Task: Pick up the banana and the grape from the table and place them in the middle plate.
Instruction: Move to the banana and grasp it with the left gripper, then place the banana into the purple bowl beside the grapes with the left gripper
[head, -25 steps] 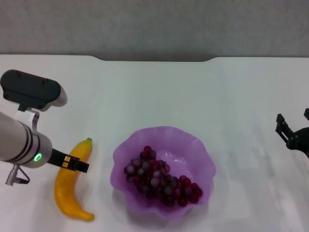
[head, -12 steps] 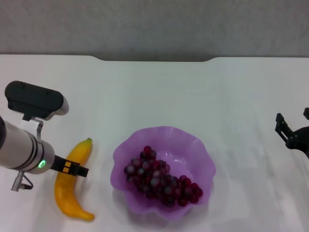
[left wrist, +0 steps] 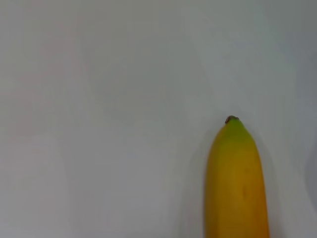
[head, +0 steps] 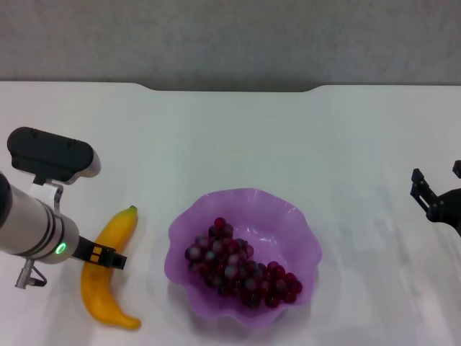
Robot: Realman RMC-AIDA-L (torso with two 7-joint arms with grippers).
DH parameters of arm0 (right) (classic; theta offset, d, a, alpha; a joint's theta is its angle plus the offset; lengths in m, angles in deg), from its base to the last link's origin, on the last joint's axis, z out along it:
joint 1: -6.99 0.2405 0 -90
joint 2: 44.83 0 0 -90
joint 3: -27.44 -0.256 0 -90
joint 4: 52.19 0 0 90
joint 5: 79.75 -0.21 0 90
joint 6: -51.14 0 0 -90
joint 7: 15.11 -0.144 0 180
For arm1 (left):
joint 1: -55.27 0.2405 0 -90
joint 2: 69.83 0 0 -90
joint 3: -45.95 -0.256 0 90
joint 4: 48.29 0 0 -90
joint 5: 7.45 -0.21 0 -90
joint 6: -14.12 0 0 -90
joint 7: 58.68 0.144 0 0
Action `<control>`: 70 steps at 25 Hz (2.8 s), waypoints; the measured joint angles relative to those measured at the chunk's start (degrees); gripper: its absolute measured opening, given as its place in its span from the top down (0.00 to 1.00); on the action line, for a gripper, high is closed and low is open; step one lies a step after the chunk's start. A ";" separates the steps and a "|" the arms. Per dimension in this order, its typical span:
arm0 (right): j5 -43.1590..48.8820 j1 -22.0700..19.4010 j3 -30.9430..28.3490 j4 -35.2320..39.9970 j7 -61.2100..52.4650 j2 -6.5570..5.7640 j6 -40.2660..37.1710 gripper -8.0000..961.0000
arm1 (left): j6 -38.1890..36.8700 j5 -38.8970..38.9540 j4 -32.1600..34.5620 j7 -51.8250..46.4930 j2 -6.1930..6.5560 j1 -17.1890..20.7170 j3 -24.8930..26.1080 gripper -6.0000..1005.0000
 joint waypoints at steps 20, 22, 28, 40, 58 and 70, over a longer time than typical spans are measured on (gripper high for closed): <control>-0.31 0.09 0.00 0.36 0.19 0.00 -0.09 0.21 | -2.65 0.56 -11.78 0.21 0.09 4.54 0.43 0.50; -0.36 0.09 0.00 0.41 0.20 0.00 -0.08 0.21 | -7.07 1.59 -18.05 1.13 0.04 8.08 -0.10 0.50; -0.24 0.09 0.00 0.32 0.19 0.00 -0.06 0.21 | -29.06 16.45 -22.46 12.04 0.01 16.49 -3.21 0.50; -0.26 0.09 0.00 0.52 0.19 0.09 0.08 0.21 | -55.43 34.94 -22.36 25.23 0.23 23.37 -22.26 0.49; 0.00 1.10 0.18 0.36 0.26 0.09 1.62 0.21 | -54.81 43.86 -10.32 26.08 0.04 14.52 -28.45 0.49; 0.00 1.18 0.18 0.29 0.29 0.09 1.61 0.21 | -54.85 44.60 -9.79 26.08 0.09 14.20 -28.40 0.48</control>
